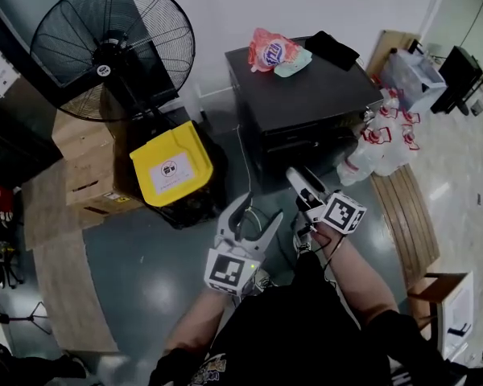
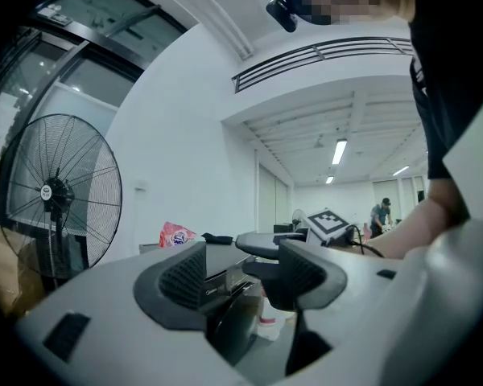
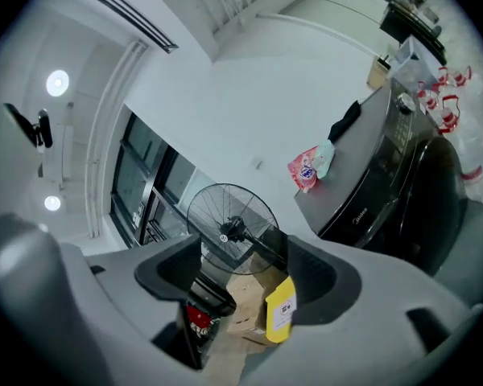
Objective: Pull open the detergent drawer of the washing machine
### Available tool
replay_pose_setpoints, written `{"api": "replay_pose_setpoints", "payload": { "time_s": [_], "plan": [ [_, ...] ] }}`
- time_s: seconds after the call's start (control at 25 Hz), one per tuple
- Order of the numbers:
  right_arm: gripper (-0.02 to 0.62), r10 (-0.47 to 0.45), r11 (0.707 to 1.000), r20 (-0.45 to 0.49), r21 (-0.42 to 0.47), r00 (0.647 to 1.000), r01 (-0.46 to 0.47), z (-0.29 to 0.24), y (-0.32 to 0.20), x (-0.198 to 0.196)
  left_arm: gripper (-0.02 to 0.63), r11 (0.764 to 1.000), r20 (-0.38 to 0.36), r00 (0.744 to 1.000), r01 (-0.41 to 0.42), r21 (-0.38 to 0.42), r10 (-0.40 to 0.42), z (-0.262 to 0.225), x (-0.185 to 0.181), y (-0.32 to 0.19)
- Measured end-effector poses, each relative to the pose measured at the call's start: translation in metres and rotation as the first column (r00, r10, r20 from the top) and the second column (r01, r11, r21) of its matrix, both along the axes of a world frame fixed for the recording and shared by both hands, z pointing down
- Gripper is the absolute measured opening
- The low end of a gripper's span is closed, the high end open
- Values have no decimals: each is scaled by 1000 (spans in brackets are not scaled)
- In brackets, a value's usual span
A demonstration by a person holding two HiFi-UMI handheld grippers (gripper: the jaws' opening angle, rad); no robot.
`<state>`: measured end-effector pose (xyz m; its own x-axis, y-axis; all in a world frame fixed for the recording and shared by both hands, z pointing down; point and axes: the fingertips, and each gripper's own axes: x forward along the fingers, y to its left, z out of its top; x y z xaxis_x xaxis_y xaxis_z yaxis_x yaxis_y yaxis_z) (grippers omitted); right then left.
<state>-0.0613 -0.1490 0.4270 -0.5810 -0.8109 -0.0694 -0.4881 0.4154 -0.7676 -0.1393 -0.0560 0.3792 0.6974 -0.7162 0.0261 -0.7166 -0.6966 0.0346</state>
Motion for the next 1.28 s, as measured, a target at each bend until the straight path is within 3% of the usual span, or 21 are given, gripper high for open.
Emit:
{"api": "replay_pose_setpoints", "payload": {
  "time_s": [0.36,0.48,0.52,1.28],
  "plan": [
    [365,-9,996,99,-87,995,18,54,-46,27,258,998,14,998,54,-26,-53,16,6,-28],
    [373,80,950,134,-309,988,-35,96,-57,40,258,996,26,997,71,-57,-69,21,12,-44],
    [374,92,938,143,-345,985,-37,104,-62,43,258,995,28,997,75,-62,-73,23,15,-50],
    [411,97,887,226,-462,969,19,196,-178,68,258,974,60,990,136,-179,-127,67,51,-148]
  ]
}}
